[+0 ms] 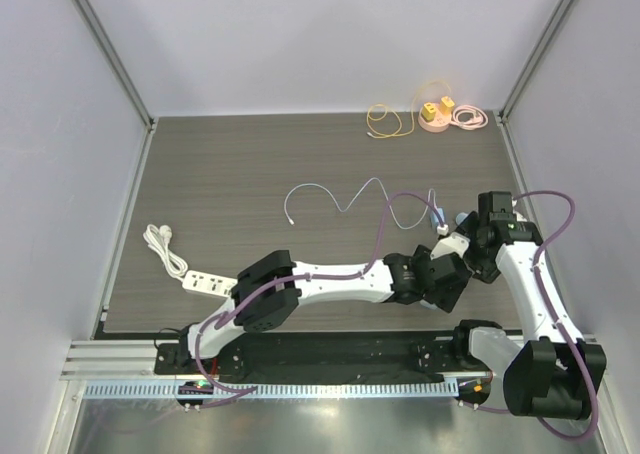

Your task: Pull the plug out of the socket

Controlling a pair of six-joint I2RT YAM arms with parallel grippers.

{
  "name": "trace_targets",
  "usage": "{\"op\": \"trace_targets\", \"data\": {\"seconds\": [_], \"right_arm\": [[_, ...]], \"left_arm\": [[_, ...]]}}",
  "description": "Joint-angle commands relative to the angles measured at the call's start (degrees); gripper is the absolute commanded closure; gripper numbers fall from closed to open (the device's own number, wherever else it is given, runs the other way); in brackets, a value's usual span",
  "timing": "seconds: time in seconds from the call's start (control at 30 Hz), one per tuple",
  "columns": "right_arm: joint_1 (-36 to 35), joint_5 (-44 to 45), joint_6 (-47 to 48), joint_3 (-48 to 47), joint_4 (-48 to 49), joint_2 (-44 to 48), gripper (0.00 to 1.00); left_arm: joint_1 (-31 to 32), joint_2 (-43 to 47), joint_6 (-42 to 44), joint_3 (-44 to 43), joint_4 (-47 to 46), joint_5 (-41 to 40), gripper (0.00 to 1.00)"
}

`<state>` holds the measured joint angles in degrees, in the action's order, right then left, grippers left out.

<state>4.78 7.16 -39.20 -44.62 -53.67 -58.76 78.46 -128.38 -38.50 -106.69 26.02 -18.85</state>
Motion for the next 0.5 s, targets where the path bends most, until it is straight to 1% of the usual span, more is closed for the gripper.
{"op": "trace_targets", "data": {"seconds": [0.0, 0.03, 0.07, 0.13, 0.17, 0.23, 0.27, 0.33, 0.37, 0.43, 0.47], "right_arm": [[0.5, -2.41, 2.11, 0.15, -0.38, 0.14, 0.13], [0.5, -2.93, 2.55, 0.15, -0.3, 0.31, 0.13], [0.5, -4.59, 2.99, 0.15, -0.12, 0.75, 0.13], [0.67, -6.36, 4.39, 0.06, 0.14, 0.93, 0.13], [0.67, -9.15, 4.83, 0.15, 0.75, 1.28, 0.13], [0.85, -10.84, 5.71, 0.67, 1.28, 1.46, 0.13], [0.94, -13.55, 6.32, 0.94, 1.9, 1.54, 0.13], [1.02, -16.64, 7.81, 1.29, 2.95, 1.9, 0.13], [1.11, -18.22, 8.26, 1.55, 4.17, 2.25, 0.14], [1.37, -22.09, 9.05, 2.43, 5.32, 3.56, 0.16], [1.46, -23.06, 9.05, 2.96, 6.55, 4.09, 0.16]], "left_arm": [[-1.46, 0.76, 0.62, -0.98, -0.88, 3.2, 0.23], [-2.33, 1.37, 0.36, 0.42, -1.14, 4.08, 0.28], [-2.95, 1.81, 0.01, 1.22, -1.93, 5.22, 0.39], [-4.27, 3.3, 0.09, 3.76, -2.81, 7.77, 0.48], [-4.62, 3.83, 0.44, 4.47, -3.17, 8.39, 0.54], [-5.59, 4.89, 1.93, 6.05, -3.61, 9.97, 0.59], [-5.86, 5.5, 2.46, 6.32, -3.43, 10.41, 0.65], [-6.47, 6.21, 3.95, 6.93, -2.73, 11.46, 0.71], [-6.56, 6.73, 4.39, 7.2, -2.56, 11.99, 0.75], [-7.44, 7.52, 4.75, 8.86, -3.25, 14.7, 0.79], [-7.87, 8.31, 4.66, 9.57, -3.6, 15.76, 0.84]]}}
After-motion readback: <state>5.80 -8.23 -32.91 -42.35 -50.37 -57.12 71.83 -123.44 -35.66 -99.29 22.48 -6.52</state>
